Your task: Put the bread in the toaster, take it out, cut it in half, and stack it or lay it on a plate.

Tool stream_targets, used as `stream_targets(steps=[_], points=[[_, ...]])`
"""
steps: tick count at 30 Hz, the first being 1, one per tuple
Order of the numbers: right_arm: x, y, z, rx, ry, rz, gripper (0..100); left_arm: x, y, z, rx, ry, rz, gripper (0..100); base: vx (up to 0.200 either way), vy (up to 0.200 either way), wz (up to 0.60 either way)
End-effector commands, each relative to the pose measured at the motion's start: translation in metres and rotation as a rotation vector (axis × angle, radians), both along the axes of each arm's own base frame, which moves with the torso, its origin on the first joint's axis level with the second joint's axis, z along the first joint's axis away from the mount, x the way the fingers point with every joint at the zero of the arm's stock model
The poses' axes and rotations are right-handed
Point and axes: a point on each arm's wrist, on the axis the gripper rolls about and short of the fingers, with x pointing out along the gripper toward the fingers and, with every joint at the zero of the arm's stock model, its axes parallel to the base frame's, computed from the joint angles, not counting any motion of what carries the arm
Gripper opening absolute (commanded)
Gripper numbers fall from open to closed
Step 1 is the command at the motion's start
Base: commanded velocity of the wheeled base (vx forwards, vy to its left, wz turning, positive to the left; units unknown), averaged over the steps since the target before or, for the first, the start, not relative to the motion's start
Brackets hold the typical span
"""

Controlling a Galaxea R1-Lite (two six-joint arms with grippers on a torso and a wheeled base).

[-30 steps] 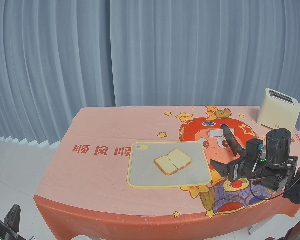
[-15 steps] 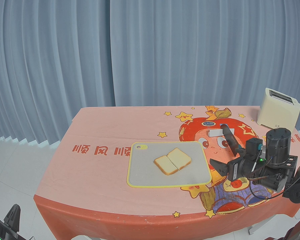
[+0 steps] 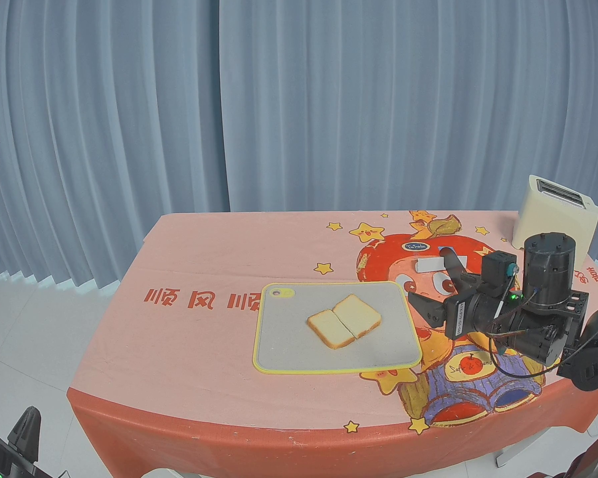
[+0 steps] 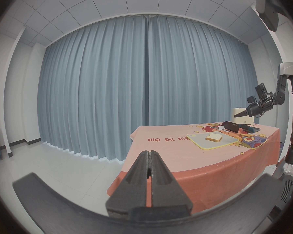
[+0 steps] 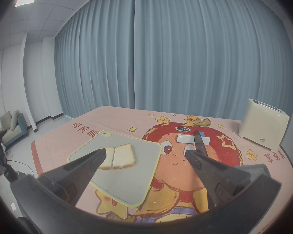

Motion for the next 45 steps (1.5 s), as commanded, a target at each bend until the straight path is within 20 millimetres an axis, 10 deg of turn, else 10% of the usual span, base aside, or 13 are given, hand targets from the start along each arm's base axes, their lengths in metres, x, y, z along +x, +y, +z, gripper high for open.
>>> stream_targets(steps=[1, 45], points=[[0.006, 0.006, -0.005, -0.012, 0.014, 0.01, 100, 0.001, 0.0, -0.005, 0.001, 0.018, -0.001, 0, 0.0, 0.0, 0.0], [0.079, 0.036, -0.066, -0.124, 0.202, -0.033, 100, 0.001, 0.0, -0.005, 0.001, 0.018, -0.001, 0, 0.0, 0.0, 0.0]])
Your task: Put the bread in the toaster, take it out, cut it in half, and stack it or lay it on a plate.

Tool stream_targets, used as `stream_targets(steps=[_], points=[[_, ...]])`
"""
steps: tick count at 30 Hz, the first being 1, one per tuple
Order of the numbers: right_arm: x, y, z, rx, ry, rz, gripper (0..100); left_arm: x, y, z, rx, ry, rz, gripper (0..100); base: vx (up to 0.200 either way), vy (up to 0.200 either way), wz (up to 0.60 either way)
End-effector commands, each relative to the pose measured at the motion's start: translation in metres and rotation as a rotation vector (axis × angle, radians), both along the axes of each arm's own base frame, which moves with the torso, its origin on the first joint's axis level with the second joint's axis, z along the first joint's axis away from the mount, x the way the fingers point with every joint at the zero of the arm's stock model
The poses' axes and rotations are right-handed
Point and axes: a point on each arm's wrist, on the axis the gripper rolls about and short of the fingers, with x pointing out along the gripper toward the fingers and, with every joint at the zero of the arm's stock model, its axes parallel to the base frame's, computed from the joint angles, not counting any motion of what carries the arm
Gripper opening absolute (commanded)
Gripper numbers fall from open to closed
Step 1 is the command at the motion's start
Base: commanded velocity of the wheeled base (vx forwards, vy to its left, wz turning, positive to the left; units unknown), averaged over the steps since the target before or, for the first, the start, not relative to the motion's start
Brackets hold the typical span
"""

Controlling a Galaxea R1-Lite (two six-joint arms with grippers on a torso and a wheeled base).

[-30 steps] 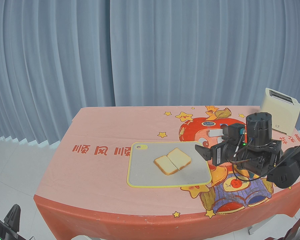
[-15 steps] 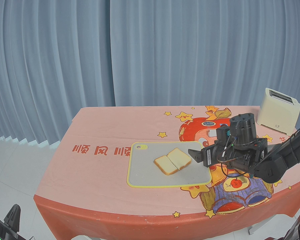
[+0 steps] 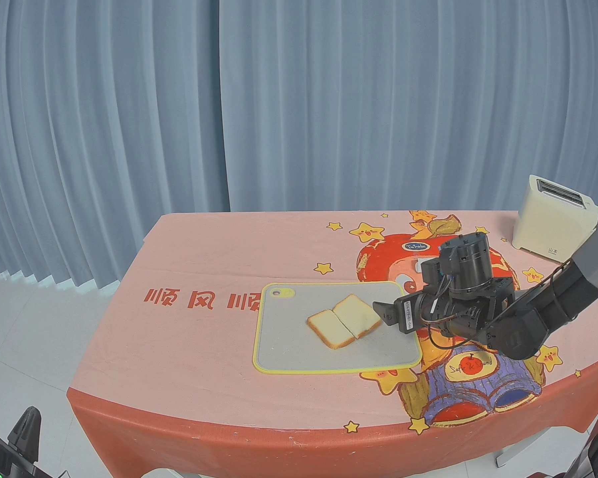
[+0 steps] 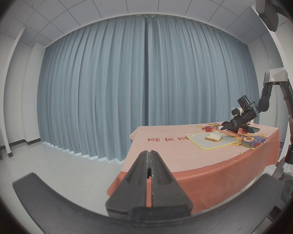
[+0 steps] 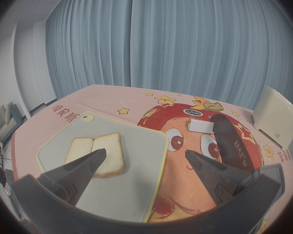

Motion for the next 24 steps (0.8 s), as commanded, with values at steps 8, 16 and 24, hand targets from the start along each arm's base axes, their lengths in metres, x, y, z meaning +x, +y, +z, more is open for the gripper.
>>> stream_targets(steps=[8, 16, 24], points=[[0.01, 0.0051, -0.0125, -0.015, 0.015, -0.007, 100, 0.0012, 0.0, -0.0049, 0.001, 0.018, 0.0, 0, 0.0, 0.0, 0.0], [0.0132, 0.0066, -0.016, -0.026, 0.014, -0.018, 100, 0.0012, 0.0, -0.0049, 0.001, 0.018, 0.0, 0, 0.0, 0.0, 0.0], [0.0133, 0.0066, -0.0172, -0.03, 0.017, -0.02, 100, 0.0012, 0.0, -0.0049, 0.001, 0.018, 0.0, 0, 0.0, 0.0, 0.0]])
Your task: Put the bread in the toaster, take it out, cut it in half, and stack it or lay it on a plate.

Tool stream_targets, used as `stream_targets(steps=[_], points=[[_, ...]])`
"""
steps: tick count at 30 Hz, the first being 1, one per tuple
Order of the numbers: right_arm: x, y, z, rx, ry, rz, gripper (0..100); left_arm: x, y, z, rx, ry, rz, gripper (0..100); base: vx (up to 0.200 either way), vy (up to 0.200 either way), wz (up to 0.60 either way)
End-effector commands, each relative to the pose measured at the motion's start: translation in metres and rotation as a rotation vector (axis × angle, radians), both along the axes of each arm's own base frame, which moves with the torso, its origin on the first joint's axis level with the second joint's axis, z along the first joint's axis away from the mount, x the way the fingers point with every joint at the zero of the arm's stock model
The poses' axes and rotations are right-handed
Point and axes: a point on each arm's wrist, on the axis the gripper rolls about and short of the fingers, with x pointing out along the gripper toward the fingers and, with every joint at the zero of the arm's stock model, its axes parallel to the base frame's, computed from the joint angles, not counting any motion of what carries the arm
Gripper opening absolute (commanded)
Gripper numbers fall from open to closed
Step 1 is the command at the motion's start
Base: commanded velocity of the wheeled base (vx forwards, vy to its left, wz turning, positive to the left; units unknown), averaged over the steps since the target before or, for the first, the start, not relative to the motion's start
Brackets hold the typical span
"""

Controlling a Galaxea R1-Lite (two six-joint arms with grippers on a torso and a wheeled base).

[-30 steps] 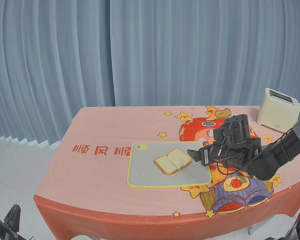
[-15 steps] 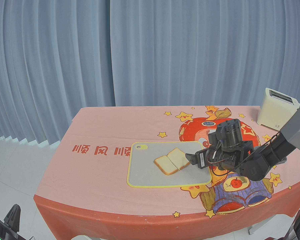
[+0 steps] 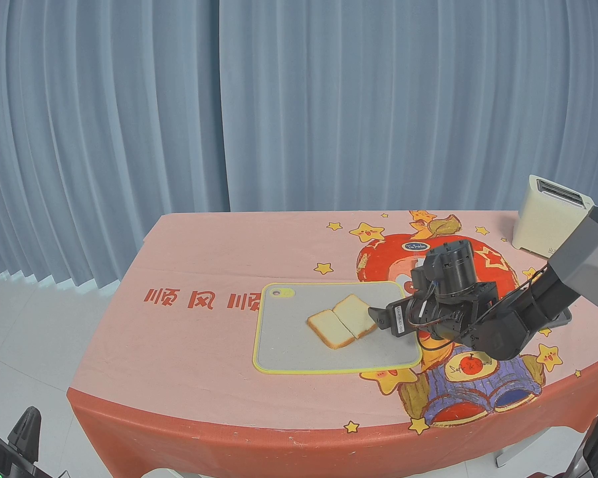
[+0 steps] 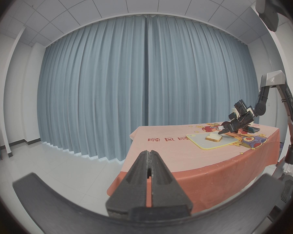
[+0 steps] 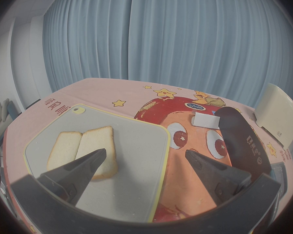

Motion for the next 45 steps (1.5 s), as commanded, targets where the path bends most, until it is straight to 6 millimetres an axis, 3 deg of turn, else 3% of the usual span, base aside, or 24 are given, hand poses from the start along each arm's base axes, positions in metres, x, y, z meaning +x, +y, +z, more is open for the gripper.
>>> stream_targets(steps=[1, 27, 28, 45], points=[[0.0, 0.0, -0.001, -0.001, 0.002, 0.001, 100, 0.001, 0.0, -0.005, 0.0, 0.018, 0.001, 0, 0.0, 0.0, 0.0], [-0.003, -0.001, -0.011, -0.024, 0.035, 0.001, 100, 0.001, 0.0, -0.005, 0.0, 0.018, 0.001, 0, 0.0, 0.0, 0.0], [-0.003, -0.001, -0.011, -0.024, 0.035, 0.001, 0, 0.001, 0.0, -0.005, 0.0, 0.018, 0.001, 0, 0.0, 0.0, 0.0], [-0.005, -0.001, -0.01, -0.021, 0.033, 0.004, 0, 0.001, 0.0, -0.005, 0.0, 0.018, -0.001, 0, 0.0, 0.0, 0.0]])
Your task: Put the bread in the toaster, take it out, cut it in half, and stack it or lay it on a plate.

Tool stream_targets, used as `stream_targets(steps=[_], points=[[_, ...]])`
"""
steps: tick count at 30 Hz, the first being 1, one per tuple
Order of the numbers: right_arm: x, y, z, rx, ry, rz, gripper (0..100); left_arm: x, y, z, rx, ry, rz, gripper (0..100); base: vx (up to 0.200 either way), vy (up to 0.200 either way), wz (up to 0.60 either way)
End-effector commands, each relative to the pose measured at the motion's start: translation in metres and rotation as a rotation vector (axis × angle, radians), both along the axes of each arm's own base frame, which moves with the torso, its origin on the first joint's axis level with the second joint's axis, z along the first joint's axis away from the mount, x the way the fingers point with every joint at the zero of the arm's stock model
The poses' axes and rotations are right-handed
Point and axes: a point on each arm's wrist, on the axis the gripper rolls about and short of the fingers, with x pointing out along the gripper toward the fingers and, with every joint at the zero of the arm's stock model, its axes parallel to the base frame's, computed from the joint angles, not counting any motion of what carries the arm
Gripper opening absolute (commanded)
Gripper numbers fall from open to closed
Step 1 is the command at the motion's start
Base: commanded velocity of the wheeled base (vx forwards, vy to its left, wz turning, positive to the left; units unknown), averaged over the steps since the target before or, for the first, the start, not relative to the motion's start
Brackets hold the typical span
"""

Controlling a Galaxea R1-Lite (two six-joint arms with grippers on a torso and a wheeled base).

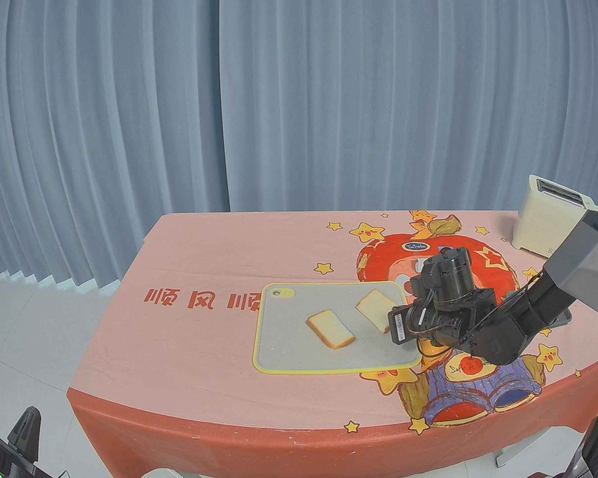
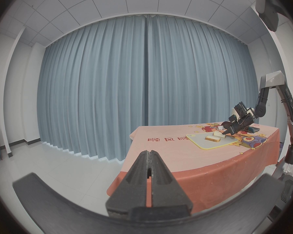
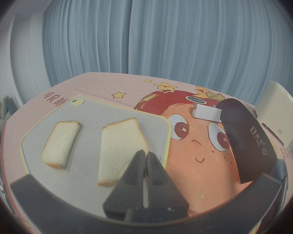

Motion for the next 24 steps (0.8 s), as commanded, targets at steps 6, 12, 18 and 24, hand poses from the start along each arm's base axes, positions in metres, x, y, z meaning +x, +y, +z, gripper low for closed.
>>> stream_targets(steps=[6, 12, 18, 24], points=[[-0.001, 0.0, 0.001, 0.003, -0.003, 0.001, 0, 0.001, 0.0, -0.005, 0.0, 0.018, 0.0, 0, 0.0, 0.0, 0.0], [-0.001, 0.0, 0.004, 0.007, -0.01, 0.001, 0, 0.001, 0.0, -0.005, 0.0, 0.018, 0.0, 0, 0.0, 0.0, 0.0], [-0.004, 0.0, 0.016, 0.024, -0.038, 0.004, 0, 0.001, 0.0, -0.005, 0.0, 0.018, 0.0, 0, 0.0, 0.0, 0.0], [-0.008, -0.002, 0.025, 0.037, -0.058, 0.005, 0, 0.001, 0.0, -0.005, 0.0, 0.018, 0.0, 0, 0.0, 0.0, 0.0]])
